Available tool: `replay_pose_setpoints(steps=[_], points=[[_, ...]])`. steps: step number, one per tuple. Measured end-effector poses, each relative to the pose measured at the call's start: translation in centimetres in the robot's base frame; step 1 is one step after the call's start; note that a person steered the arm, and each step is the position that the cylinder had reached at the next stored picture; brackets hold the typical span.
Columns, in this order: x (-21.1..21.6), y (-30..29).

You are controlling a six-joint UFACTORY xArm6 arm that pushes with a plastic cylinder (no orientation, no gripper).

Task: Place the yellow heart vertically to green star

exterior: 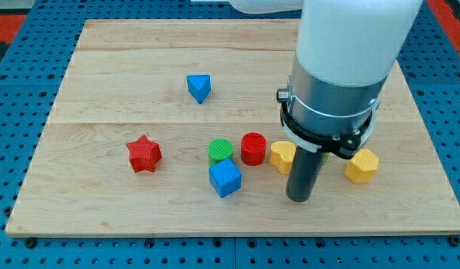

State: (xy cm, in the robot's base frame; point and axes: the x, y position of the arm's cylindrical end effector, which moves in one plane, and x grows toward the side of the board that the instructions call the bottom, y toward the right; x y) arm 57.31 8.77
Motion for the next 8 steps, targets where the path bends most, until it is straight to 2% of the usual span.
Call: replay_pose_setpoints(steps=[1, 2, 4, 5, 6, 7, 8], points=[[0.4, 0.0], [-1.7, 0.4], [-11.0, -0.6], [-10.4, -0.7], [-12.8, -0.4], [-13.0, 2.9], [-10.4, 3.8]])
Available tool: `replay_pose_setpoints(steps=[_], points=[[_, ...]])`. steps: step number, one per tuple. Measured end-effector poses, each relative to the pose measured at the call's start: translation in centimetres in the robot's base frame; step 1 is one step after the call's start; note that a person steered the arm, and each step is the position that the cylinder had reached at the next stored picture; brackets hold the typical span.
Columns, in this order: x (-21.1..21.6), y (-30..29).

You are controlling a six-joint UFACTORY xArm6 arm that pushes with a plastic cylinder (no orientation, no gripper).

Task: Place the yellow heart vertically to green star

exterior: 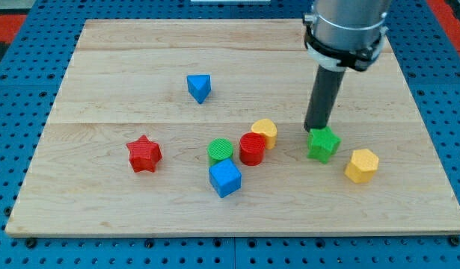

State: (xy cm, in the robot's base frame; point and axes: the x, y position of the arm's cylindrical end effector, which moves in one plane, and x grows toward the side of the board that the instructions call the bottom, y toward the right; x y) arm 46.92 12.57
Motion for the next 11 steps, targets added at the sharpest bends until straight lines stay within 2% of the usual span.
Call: replay_pose_setpoints(steps=[1, 5, 6, 7, 9, 10, 11], points=[[3.6, 0.0], [-5.9, -8.3], [-4.0, -13.7], [-1.5, -15.7], [-0.1, -12.4], [2.8, -10.7], [2.9, -10.5]])
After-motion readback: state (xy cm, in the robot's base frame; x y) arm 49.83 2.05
